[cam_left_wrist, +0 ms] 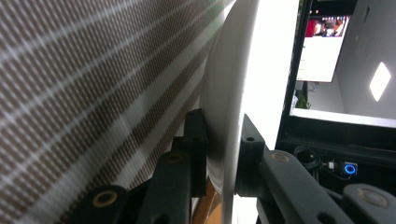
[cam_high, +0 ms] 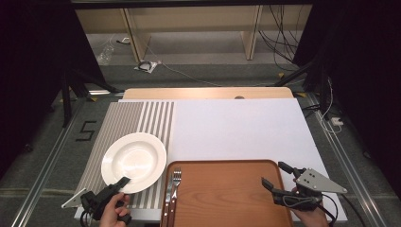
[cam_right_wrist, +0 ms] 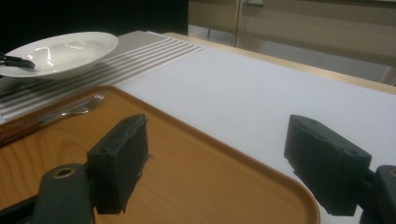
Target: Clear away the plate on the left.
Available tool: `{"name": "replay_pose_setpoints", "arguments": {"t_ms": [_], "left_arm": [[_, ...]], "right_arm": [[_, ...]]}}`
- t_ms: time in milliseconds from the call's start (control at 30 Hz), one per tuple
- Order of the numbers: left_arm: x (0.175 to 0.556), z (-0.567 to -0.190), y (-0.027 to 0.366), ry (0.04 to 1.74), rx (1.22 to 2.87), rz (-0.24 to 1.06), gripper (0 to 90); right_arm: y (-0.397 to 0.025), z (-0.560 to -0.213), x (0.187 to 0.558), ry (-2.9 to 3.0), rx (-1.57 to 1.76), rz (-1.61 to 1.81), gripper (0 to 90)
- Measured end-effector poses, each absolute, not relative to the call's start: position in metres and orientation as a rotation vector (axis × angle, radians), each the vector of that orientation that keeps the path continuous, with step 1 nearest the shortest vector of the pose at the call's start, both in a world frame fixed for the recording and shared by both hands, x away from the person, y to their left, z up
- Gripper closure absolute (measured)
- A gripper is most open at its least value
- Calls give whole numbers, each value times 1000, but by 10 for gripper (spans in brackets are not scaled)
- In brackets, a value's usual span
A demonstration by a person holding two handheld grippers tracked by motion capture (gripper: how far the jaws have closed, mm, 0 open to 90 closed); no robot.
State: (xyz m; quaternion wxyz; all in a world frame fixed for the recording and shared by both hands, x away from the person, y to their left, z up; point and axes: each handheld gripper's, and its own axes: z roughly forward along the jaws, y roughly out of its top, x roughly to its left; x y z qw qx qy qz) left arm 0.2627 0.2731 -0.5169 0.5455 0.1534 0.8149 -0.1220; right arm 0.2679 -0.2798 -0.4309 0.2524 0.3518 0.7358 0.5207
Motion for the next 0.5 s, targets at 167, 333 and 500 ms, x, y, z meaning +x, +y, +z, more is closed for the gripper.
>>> {"name": "replay_pose_setpoints", "arguments": {"t_ms": [167,333,500], "left_arm": [[262,-515,267,1919,393,-318,784],[261,-512,260,1903,415,-339,782],[260,-510,253,1888,445,-367,782]], "right_arm": [[-280,-431,268,2001,956,1414,224],[-280,-431,268,2001,955,1413,224],[-280,-431,268,1998,955,1416,224]]}}
